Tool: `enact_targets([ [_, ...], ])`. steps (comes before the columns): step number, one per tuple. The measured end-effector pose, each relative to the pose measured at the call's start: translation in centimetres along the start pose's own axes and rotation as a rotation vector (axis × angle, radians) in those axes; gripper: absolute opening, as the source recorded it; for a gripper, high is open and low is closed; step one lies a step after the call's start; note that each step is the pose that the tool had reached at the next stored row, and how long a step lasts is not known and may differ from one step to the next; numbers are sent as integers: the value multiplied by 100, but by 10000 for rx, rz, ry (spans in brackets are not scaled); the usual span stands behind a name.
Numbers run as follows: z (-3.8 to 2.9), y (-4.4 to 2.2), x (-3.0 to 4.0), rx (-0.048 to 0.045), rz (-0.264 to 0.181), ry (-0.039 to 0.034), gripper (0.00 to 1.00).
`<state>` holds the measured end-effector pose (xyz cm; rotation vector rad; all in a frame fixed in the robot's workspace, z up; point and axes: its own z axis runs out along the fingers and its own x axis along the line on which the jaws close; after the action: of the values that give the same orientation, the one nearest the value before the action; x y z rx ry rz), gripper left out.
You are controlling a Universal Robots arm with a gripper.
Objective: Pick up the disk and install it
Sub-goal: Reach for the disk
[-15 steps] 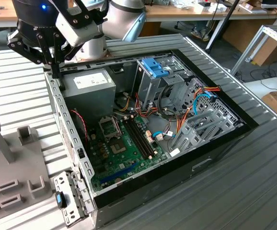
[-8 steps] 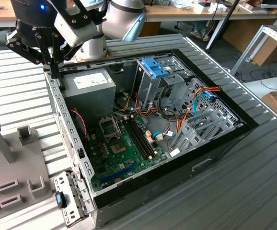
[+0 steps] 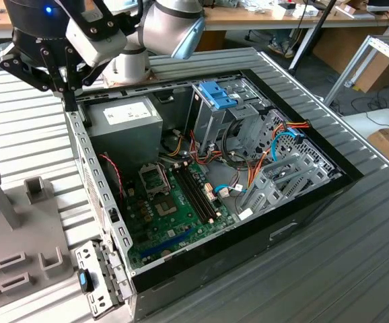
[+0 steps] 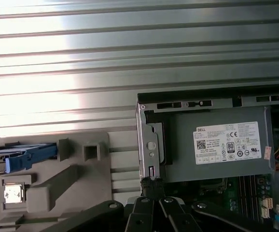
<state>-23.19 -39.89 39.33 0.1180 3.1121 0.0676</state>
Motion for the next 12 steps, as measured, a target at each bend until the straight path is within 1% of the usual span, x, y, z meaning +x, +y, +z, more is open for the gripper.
enact_targets([
  [12,-5,-13,170,0,0,0,11],
])
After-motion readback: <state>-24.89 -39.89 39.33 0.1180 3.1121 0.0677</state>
